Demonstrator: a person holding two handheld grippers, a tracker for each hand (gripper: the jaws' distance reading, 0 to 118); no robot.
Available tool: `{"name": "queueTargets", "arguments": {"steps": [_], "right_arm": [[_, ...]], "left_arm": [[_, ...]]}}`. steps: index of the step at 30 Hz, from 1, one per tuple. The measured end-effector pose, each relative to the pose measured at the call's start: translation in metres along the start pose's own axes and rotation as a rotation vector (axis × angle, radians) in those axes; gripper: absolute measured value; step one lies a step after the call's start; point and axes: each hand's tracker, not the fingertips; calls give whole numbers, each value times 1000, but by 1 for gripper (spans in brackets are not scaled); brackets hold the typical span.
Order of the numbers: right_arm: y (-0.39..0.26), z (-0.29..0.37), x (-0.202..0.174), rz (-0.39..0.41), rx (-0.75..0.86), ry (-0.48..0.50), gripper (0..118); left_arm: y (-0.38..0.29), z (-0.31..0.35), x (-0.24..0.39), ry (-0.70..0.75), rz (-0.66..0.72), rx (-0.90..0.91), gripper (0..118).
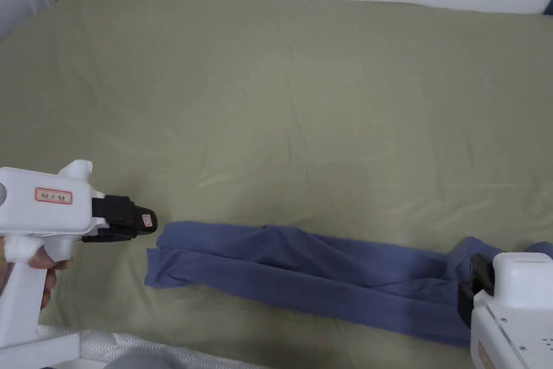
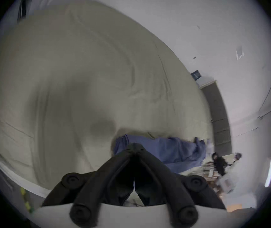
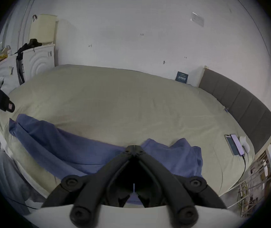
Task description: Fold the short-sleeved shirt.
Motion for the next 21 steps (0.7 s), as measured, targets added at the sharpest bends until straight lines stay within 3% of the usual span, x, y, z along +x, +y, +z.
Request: {"name": "queueTargets", "arguments": {"steps": [3,4,5,6,7,9,10,18,21], "right_arm": [[-2,12,-4,15,15,-4,0],[-2,15,-4,18,16,-2,0],[-3,19,-4,19,19,-4,0],[-4,22,-3,19,19,-3,0],[-3,19,-5,21,9,2,0],[-5,20,-3,17,-11,14,0],[-6,21,-2,10,-15,17,0],[-5,16,1,-28,-41,32,0],[-2,17,3,-32,-37,31,0]], "left_arm": [[3,-11,-22,-100,45,-70,1],[2,-15,-24,-121,47,-95,9],[1,-20,-28,-130,44,-120,37],[-2,-24,-31,-146,35,-138,37],[-3,-27,-33,-159,25,-157,47],[-9,-35,-36,-205,13,-181,98],[-11,-37,-36,-217,8,-175,113],[-8,-63,-36,-357,118,-153,111],[-12,-81,-19,-331,72,-184,105]]}}
